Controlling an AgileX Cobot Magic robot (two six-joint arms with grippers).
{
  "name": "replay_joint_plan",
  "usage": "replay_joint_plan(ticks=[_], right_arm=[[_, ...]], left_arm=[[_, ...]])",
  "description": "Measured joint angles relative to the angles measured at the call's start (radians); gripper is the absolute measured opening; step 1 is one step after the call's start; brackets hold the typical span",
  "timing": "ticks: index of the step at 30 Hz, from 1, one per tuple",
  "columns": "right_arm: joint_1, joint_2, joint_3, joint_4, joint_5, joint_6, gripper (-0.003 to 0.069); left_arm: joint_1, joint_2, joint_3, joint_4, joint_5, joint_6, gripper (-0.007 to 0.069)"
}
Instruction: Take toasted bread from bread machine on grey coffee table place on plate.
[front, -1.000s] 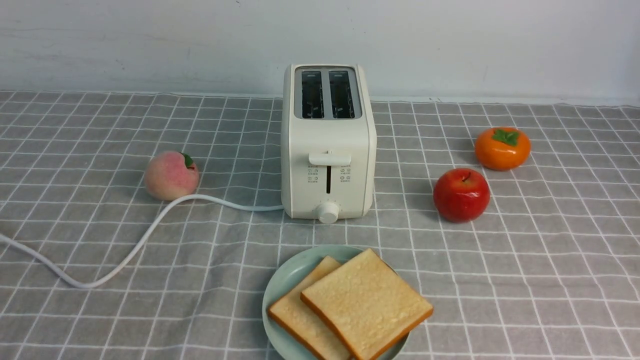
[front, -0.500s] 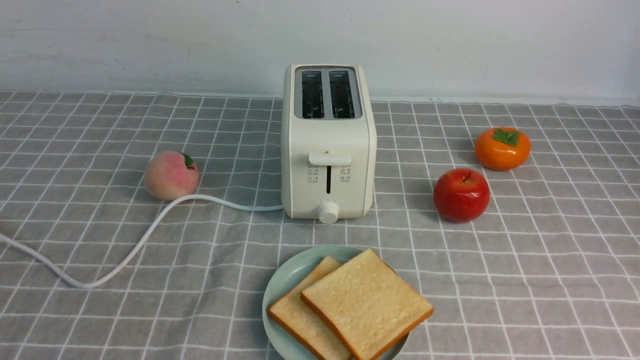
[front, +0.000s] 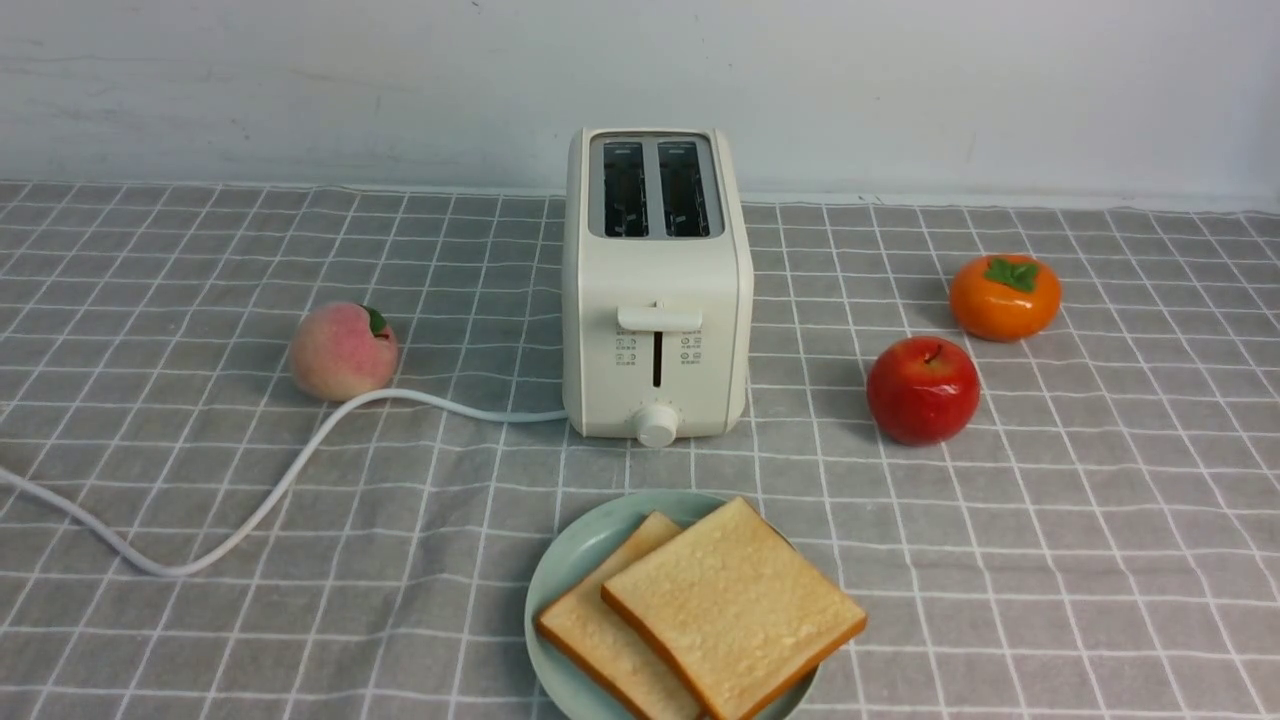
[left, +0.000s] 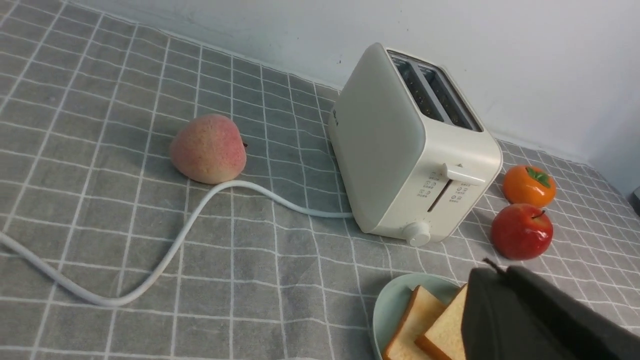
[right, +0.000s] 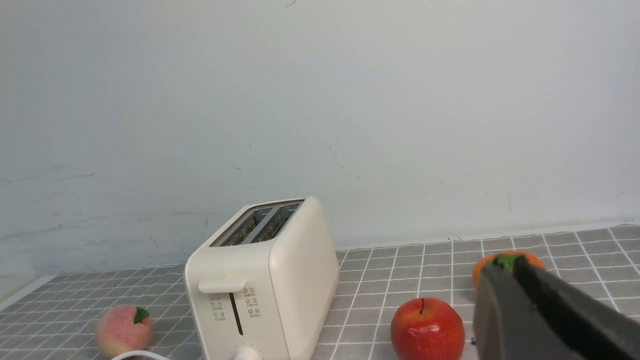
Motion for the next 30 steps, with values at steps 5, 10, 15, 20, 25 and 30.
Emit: replay_joint_plan(ticks=[5, 10, 15, 20, 25, 30], right_arm=[[0.0, 0.0, 0.0, 0.0, 0.0, 0.0, 0.0038], [0.0, 0.0, 0.0, 0.0, 0.001, 0.0, 0.0043], [0.0, 0.0, 0.0, 0.0, 0.001, 0.0, 0.0051], [0.0, 0.0, 0.0, 0.0, 0.002, 0.0, 0.0055], [0.0, 0.0, 0.0, 0.0, 0.006, 0.0, 0.006], [0.0, 0.0, 0.0, 0.0, 0.008, 0.0, 0.0068]], left_arm=[[0.036, -0.05, 0.102, 0.012, -0.085, 0.057, -0.0001], [0.188, -0.192, 0.38, -0.086, -0.3, 0.166, 0.0004], [0.273, -0.308, 0.578, -0.138, -0.378, 0.188, 0.0008], [0.282, -0.361, 0.62, -0.145, -0.233, 0.189, 0.0015], [0.282, -0.361, 0.625, -0.145, -0.171, 0.189, 0.0017], [0.282, -0.361, 0.625, -0.147, -0.17, 0.189, 0.0019]])
